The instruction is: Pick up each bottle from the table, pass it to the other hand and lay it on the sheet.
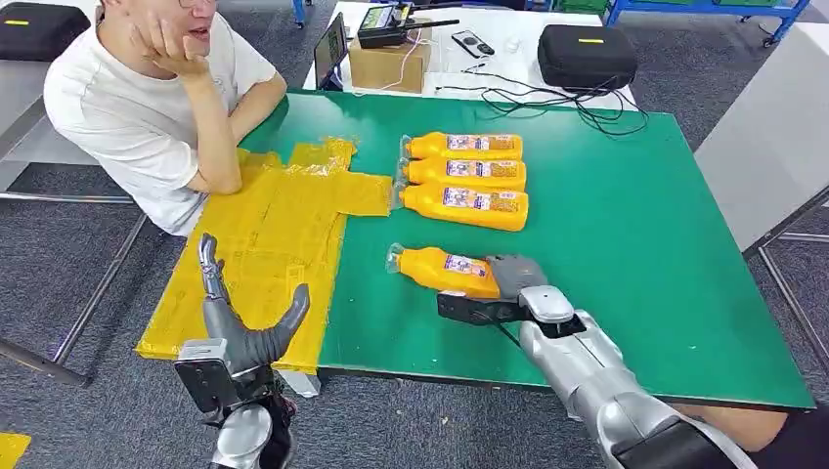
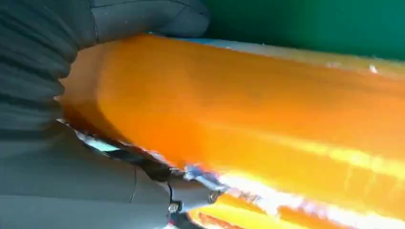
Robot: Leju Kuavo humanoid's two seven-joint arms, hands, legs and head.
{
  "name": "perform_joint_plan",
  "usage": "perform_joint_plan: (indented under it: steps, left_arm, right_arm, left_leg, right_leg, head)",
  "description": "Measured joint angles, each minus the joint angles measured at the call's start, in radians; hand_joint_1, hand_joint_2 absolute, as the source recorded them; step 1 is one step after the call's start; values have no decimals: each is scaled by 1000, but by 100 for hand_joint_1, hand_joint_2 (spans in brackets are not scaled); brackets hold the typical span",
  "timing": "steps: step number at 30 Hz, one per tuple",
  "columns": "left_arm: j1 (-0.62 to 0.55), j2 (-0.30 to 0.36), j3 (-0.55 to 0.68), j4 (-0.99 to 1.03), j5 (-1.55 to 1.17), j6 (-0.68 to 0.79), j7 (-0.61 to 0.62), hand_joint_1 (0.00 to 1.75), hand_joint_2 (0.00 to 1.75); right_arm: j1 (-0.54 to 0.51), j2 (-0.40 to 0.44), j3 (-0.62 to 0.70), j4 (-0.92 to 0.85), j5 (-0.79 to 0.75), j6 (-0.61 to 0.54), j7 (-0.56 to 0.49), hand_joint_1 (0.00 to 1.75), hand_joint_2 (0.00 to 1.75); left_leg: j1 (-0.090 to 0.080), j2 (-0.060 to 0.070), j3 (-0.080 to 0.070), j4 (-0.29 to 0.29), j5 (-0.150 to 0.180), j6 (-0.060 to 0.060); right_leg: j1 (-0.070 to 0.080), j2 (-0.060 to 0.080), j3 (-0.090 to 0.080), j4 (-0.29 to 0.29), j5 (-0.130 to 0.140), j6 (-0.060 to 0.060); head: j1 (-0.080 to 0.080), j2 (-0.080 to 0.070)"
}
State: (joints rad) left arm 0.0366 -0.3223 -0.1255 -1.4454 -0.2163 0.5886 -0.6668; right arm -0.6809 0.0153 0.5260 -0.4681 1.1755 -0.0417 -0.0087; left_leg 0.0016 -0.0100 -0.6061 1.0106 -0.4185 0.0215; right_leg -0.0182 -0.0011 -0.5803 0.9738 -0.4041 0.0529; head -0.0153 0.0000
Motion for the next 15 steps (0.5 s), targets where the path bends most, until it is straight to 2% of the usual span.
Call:
perform_joint_plan:
  steps: [2, 5, 10, 13, 15]
  left_arm:
    - [9, 0, 0, -1, 22, -12, -10, 0, 175]
    - [25, 0, -2, -9, 78, -59, 4, 0, 175]
    - [41, 1, -20, -9, 180, -166, 82, 0, 175]
    - [52, 13, -57, -3, 208, -271, 137, 0, 175]
    - [56, 20, -81, 4, 205, -286, 136, 0, 175]
  right_arm:
    - [34, -8, -31, -34, -124, -31, -151, 175, 175]
    - [163, -12, -84, -198, -343, -83, -289, 175, 175]
    - [380, 21, -164, -502, -534, -214, -346, 175, 175]
    - [452, 39, -230, -646, -629, -273, -398, 175, 175]
    - [486, 49, -265, -715, -659, -279, -417, 175, 175]
  left_leg:
    - [0, 1, 1, 0, -1, 0]
    - [0, 1, 1, 0, -2, -2]
    - [2, -3, -9, 0, -1, -2]
    - [2, -1, -11, 0, -1, -2]
    - [1, 0, -11, 0, -2, -2]
  right_leg:
    - [0, 0, 1, 0, 0, 0]
    - [1, 1, 0, 0, 0, 0]
    - [2, -1, -8, 1, -1, 0]
    - [1, 0, -10, 1, -1, 0]
    - [0, 0, -11, 1, -1, 0]
  head:
    - [1, 0]
    - [1, 0]
    - [0, 0]
    - [1, 0]
    - [1, 0]
